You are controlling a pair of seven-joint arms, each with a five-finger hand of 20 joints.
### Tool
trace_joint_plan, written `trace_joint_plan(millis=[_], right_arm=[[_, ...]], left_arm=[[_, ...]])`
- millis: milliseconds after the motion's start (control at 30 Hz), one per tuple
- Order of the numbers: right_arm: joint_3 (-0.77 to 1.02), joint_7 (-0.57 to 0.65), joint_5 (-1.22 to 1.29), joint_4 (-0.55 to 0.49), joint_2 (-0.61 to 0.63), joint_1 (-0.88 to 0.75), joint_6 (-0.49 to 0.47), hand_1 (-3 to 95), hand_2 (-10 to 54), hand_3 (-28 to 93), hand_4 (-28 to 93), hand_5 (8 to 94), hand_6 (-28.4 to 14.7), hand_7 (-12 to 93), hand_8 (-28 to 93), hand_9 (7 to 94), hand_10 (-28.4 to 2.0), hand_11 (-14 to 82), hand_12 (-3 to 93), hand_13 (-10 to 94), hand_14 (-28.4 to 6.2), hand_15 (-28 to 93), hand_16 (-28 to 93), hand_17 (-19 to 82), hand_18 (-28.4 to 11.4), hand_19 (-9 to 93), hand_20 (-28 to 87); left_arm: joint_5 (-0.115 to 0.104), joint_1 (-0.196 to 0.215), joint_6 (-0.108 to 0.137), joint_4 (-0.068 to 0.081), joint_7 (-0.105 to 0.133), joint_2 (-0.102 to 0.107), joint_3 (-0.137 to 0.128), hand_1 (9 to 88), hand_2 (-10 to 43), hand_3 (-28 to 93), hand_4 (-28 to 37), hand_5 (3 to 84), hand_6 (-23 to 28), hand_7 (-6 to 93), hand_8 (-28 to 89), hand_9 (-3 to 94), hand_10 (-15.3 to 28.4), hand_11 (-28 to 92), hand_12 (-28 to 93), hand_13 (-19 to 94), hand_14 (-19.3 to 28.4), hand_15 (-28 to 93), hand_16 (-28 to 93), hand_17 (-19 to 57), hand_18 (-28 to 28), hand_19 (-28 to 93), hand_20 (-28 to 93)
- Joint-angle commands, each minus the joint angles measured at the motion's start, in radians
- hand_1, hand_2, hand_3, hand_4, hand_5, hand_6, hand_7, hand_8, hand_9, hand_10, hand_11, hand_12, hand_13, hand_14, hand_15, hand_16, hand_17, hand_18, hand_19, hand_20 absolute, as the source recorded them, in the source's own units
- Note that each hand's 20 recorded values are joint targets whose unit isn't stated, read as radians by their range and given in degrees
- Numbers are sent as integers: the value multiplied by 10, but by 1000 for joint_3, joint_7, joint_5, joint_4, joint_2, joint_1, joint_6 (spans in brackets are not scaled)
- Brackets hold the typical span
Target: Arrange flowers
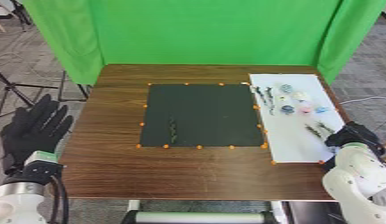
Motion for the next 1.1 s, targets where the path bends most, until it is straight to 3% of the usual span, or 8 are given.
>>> trace_joint_plan(millis=[33,133,533,733,1100], right_arm=[[-22,-9,-11,16,-9,-12,-6,549,-95,676,-281,775,-26,287,79,848,-115,165,302,785,-92,562,297,476,-218,932,426],[-19,-14,-10,12,-10,-21,15,559,-95,693,-282,781,-21,317,123,868,-110,179,357,792,-89,573,308,482,-218,932,436],[-62,-26,-43,-129,-2,-24,208,515,-95,763,-234,770,-19,361,187,875,-110,248,409,837,-67,578,317,551,-199,932,488],[-145,-66,-32,-206,-22,47,76,496,-95,762,-202,765,-22,378,207,868,-117,287,405,845,-67,576,327,564,-195,932,502],[-447,-154,-76,-167,-118,277,-10,473,-89,758,-173,734,-23,457,219,850,-127,365,386,842,-71,596,341,568,-195,932,519]], left_arm=[[1,5,-1,-4,-14,-15,0,268,111,724,-283,385,53,135,-94,299,110,176,85,205,120,294,-89,-37,117,320,85],[-2,11,1,-7,-10,-13,-3,267,111,725,-283,386,53,134,-94,299,110,177,85,205,120,293,-90,-37,117,321,85],[-5,25,0,-13,-2,-11,-4,267,112,724,-283,387,54,133,-93,299,112,178,84,205,120,294,-90,-37,117,320,85],[-1,24,0,-12,-10,-14,-7,266,112,725,-283,387,54,133,-93,299,112,178,85,204,120,294,-90,-37,117,320,85],[2,2,1,-5,-30,1,-1,267,113,723,-283,386,53,131,-93,296,111,176,84,203,119,293,-90,-37,117,319,86]])
